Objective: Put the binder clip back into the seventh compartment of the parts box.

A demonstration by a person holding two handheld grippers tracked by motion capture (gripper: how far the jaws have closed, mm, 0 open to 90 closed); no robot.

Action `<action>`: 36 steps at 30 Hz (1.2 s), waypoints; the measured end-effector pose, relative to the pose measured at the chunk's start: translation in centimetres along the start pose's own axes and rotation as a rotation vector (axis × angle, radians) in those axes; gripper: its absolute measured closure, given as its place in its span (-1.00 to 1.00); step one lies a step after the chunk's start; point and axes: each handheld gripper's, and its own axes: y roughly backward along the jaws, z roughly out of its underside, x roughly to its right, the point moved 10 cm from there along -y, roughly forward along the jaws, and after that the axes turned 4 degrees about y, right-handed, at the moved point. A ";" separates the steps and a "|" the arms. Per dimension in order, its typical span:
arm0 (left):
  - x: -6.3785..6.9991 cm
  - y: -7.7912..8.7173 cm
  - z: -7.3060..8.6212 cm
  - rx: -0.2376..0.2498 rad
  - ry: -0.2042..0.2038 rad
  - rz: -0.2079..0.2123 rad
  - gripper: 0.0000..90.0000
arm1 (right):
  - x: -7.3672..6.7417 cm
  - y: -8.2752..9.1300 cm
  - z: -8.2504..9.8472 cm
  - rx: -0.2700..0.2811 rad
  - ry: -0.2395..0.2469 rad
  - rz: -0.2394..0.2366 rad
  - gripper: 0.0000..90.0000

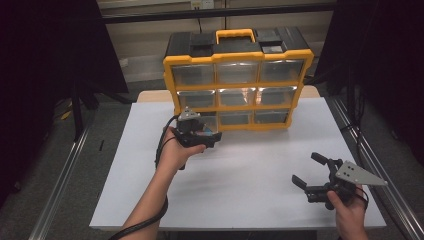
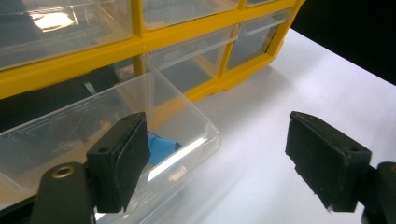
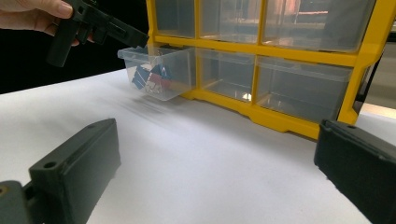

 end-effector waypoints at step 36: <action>1.4 0.2 3.6 0.064 0.005 0.021 -0.60 | 0.0 0.1 0.0 0.001 0.000 -0.002 -1.00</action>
